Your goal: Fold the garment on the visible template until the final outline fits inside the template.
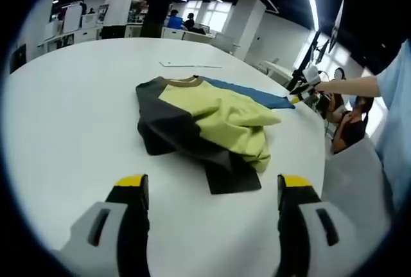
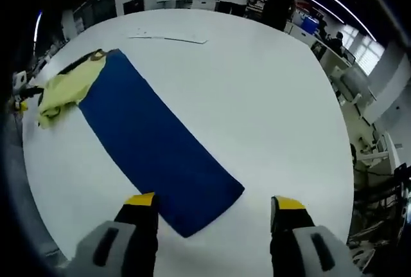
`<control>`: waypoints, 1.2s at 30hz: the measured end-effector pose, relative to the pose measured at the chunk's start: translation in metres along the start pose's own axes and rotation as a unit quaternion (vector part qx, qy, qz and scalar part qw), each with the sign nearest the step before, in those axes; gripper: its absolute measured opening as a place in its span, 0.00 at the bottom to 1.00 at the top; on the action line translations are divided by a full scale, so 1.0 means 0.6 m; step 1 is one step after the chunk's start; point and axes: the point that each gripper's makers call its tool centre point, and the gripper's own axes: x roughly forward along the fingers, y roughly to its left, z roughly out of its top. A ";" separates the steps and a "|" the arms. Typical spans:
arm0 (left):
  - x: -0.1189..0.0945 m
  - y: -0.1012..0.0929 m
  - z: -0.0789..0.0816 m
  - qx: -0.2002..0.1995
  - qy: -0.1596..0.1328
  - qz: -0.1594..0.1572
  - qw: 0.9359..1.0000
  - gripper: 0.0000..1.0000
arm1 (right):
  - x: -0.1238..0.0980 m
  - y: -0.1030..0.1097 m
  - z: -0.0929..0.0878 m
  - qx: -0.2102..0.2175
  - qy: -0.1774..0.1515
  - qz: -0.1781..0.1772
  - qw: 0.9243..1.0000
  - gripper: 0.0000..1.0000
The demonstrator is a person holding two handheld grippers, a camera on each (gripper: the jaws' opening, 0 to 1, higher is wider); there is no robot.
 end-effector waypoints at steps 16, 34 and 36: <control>-0.004 -0.018 -0.003 0.000 -0.010 -0.007 1.000 0.76 | -0.053 0.100 0.059 -0.048 -0.100 0.045 0.993 1.00; 0.039 -0.080 -0.032 0.019 -0.006 0.000 1.000 0.46 | -0.092 0.172 0.078 -0.067 -0.136 0.078 0.985 0.99; 0.041 -0.086 -0.027 0.021 -0.013 -0.005 1.000 0.44 | -0.093 0.174 0.079 -0.065 -0.139 0.079 0.985 0.98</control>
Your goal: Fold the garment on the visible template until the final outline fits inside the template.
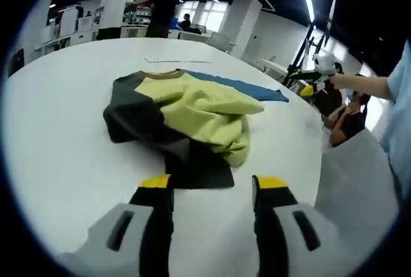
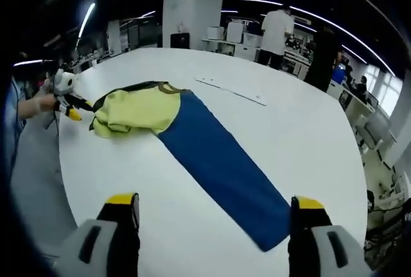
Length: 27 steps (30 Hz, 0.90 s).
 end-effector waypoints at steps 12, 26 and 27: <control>0.023 -0.019 -0.007 0.066 0.044 -0.013 0.997 0.15 | 0.000 0.013 -0.008 0.008 0.005 0.008 1.000 0.95; 0.054 -0.013 -0.024 0.117 0.093 -0.002 0.989 0.11 | 0.000 0.017 -0.003 0.018 -0.001 0.012 1.000 0.92; 0.057 -0.010 -0.031 0.121 0.106 -0.001 0.987 0.11 | 0.000 0.019 -0.001 0.019 -0.002 0.013 1.000 0.91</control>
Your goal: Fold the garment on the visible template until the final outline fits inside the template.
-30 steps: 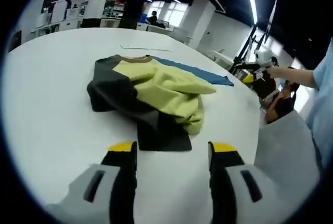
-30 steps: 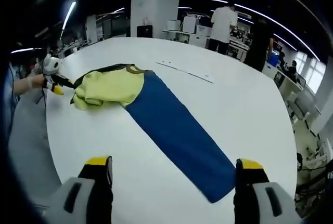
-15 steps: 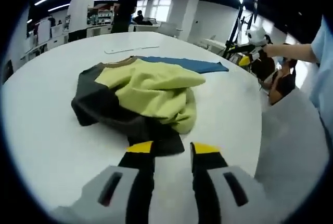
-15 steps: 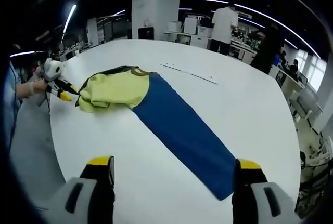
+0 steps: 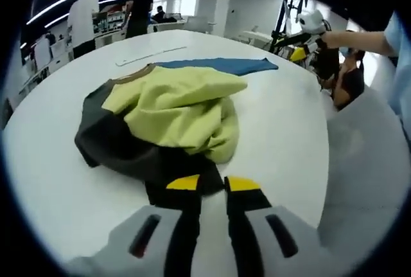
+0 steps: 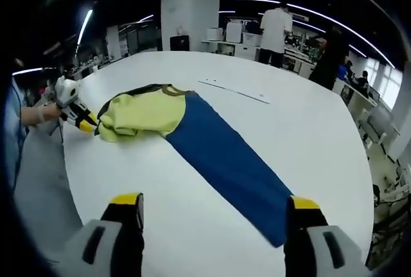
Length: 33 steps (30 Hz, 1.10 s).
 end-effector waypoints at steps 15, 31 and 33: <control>0.007 0.008 -0.007 -0.004 0.013 0.003 1.000 0.00 | 0.006 0.014 0.004 -0.003 0.000 0.008 1.000 0.90; -0.074 0.055 -0.030 -0.064 -0.014 0.020 0.998 0.00 | 0.016 0.038 0.015 -0.010 0.001 0.023 1.000 0.90; -0.095 0.068 -0.038 -0.063 -0.011 0.032 0.997 0.00 | 0.017 0.042 0.015 -0.010 0.002 0.027 1.000 0.90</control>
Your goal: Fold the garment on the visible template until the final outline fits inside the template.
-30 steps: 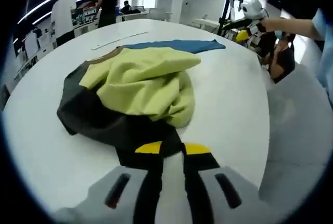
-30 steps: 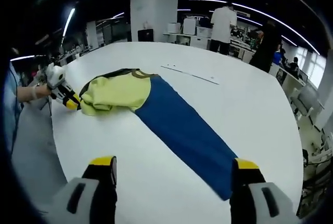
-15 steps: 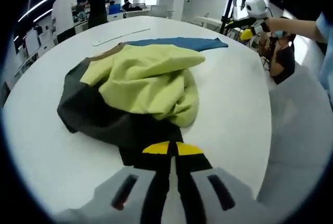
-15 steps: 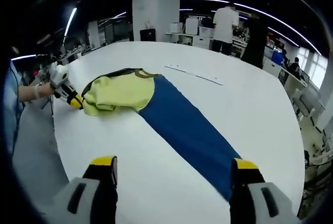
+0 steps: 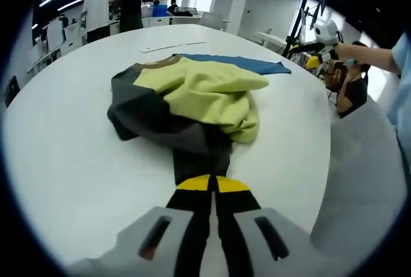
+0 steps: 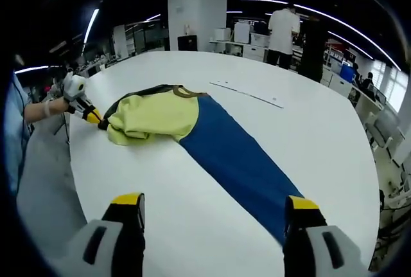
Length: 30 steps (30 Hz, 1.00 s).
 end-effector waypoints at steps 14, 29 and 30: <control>-0.107 0.126 -0.035 0.060 0.062 0.073 0.994 0.00 | 0.002 0.011 0.003 -0.002 0.004 0.007 1.000 0.90; -0.157 0.254 -0.100 0.057 0.135 0.104 0.984 0.00 | -0.004 0.013 -0.008 -0.002 0.021 0.005 1.000 0.90; -0.161 0.265 -0.104 0.057 0.139 0.108 0.983 0.00 | -0.003 0.014 -0.009 -0.001 0.022 0.005 1.000 0.90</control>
